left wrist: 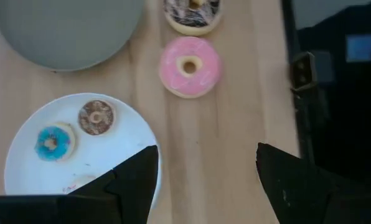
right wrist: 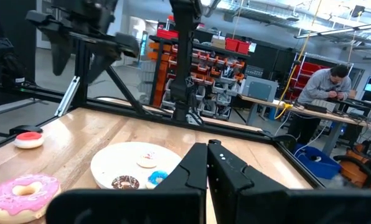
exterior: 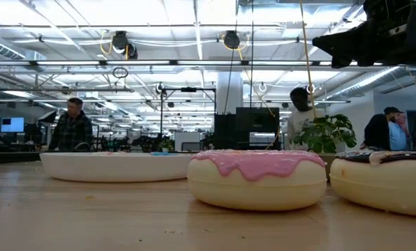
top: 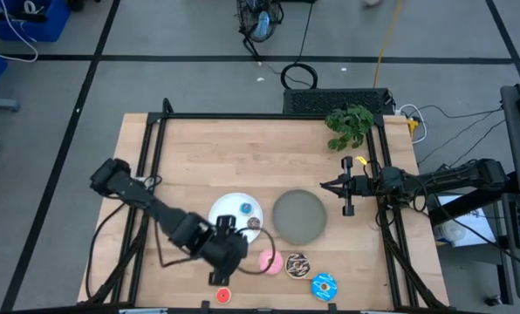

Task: Pick & Place donuts
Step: Put the small orange donut on the white plate

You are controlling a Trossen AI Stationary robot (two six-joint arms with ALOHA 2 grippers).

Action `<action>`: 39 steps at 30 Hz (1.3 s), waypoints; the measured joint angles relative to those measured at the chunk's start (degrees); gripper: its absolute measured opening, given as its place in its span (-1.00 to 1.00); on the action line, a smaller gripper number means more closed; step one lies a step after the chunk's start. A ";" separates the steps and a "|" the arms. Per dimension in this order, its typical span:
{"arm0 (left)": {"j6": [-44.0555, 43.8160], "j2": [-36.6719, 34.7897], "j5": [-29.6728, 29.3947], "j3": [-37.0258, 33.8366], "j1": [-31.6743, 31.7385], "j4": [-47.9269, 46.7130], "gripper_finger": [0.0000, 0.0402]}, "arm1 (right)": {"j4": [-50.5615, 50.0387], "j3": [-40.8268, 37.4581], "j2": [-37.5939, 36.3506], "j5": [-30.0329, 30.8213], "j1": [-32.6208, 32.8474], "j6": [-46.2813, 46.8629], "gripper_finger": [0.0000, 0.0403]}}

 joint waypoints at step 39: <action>-0.97 12.98 4.57 -0.20 -5.56 6.98 0.35 | 0.89 0.00 -0.02 -0.26 -0.01 0.31 -1.00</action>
